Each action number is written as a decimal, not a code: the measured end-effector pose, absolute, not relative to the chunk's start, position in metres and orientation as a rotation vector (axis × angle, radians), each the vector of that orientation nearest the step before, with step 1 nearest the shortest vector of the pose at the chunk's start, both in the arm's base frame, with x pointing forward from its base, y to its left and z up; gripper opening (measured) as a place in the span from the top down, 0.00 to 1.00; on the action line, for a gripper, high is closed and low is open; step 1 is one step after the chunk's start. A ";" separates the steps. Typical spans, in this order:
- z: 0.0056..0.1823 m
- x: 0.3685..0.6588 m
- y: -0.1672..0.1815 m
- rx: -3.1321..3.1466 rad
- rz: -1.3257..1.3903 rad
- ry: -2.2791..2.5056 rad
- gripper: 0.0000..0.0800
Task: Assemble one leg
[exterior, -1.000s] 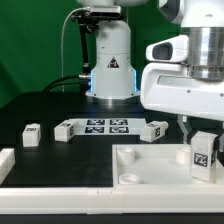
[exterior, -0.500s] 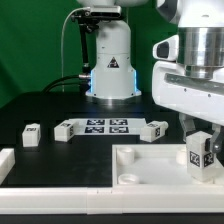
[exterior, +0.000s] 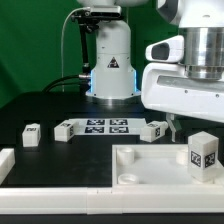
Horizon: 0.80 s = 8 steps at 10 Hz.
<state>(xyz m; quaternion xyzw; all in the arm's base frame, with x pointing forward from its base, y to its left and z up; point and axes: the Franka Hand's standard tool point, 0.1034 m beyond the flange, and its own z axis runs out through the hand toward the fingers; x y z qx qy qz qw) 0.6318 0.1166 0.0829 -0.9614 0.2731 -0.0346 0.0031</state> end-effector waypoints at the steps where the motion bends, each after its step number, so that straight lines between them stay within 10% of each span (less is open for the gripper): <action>1: 0.083 0.631 0.118 -3.072 -0.107 0.641 0.20; 8: 0.083 0.632 0.114 -3.135 -0.098 -0.394 0.19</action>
Offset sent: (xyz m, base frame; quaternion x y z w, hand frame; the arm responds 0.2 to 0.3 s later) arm 0.0011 0.0124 -0.0024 0.0470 -0.0419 -0.3306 0.9417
